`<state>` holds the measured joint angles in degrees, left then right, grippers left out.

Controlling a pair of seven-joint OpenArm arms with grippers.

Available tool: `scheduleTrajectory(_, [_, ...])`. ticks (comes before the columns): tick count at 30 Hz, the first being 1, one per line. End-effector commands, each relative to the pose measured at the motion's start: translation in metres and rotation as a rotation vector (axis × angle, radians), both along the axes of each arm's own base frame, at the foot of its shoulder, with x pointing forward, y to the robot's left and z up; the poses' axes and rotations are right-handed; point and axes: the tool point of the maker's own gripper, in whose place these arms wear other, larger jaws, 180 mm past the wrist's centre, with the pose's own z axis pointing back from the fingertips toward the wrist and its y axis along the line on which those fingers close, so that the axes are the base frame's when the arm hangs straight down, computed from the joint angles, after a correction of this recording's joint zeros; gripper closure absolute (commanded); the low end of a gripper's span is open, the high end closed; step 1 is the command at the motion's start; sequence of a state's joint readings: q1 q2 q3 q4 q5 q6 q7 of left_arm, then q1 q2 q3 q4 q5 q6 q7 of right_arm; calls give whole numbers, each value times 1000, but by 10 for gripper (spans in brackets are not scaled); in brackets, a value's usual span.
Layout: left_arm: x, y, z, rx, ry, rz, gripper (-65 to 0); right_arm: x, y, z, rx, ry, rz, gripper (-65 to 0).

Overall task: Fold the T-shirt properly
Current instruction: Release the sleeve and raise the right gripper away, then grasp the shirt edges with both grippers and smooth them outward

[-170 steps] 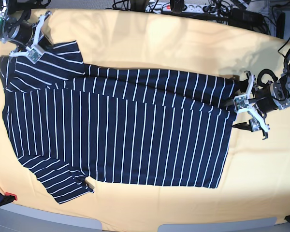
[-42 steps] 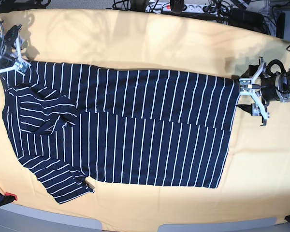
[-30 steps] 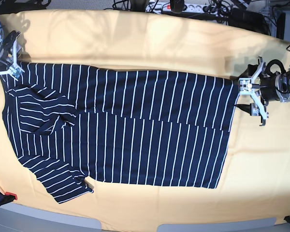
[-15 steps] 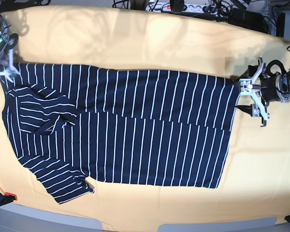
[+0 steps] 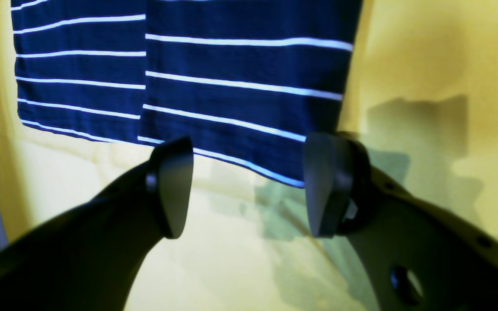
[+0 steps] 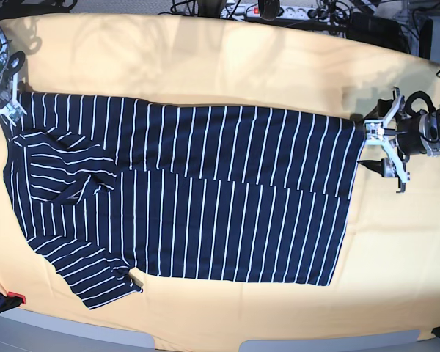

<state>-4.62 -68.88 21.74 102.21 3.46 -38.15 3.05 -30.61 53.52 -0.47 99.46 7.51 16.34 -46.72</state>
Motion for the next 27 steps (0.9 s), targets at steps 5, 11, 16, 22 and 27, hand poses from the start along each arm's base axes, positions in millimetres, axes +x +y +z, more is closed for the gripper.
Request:
scheduleTrajectory(5, [9, 6, 14, 10, -39, 3, -403, 10, -3, 9, -15, -48, 10, -154])
scheduleTrajectory(11, [12, 6, 15, 7, -60, 13, -224, 12, -10, 14, -63, -61, 6, 0])
scheduleTrajectory(16, [0, 6, 9, 20, 3, -16, -390, 10, -12, 14, -73, -51, -2, 0])
scheduleTrajectory(22, [-3, 6, 6, 20, 14, -16, -447, 10, -13, 14, -75, -48, -4, 0])
scheduleTrajectory(27, [-21, 8, -13, 45, 39, -48, -447, 9, -13, 14, -77, -46, -7, 0])
